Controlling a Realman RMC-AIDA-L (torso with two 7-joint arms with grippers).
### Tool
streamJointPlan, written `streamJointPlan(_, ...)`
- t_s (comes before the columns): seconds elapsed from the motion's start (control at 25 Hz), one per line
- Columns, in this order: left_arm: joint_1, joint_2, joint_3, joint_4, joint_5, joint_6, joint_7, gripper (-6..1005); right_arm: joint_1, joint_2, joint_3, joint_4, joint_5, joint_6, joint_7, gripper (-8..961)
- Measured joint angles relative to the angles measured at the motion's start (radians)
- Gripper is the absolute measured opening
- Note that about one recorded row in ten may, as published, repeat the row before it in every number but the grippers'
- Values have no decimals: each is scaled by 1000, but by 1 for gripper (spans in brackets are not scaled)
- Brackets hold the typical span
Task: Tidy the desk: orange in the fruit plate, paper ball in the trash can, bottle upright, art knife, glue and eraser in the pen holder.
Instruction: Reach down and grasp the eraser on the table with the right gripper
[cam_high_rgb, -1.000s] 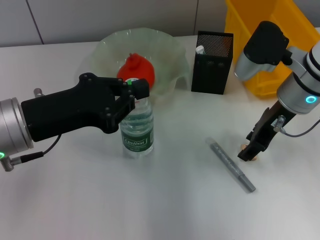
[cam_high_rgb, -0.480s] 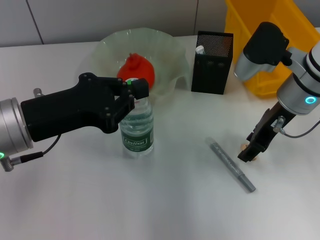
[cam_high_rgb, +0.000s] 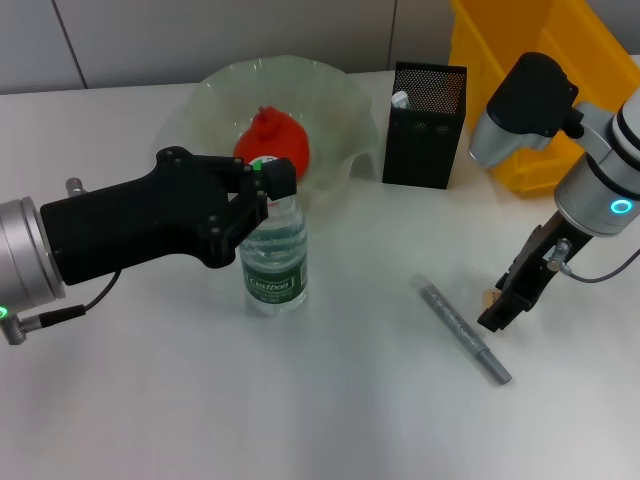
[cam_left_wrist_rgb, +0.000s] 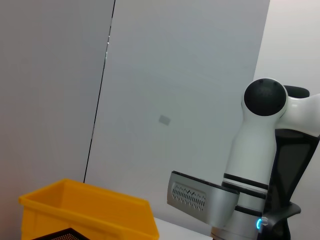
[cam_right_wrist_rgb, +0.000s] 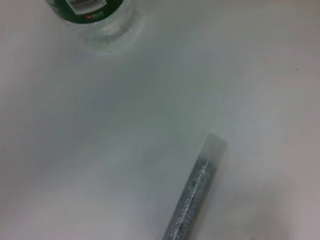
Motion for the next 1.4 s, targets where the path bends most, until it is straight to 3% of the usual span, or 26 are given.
streamJointPlan(0.16,2,0,0,0,0,0,0,-1,0,0,0,0,0,-1,1,600)
streamJointPlan(0.6,2,0,0,0,0,-2,0,-1,-2,0,-7,3,-2,-13,18,441)
streamJointPlan(1.4,2,2,-4,-1,0,-2,0,-1,-23,0,2,-52,5,-22,20,424)
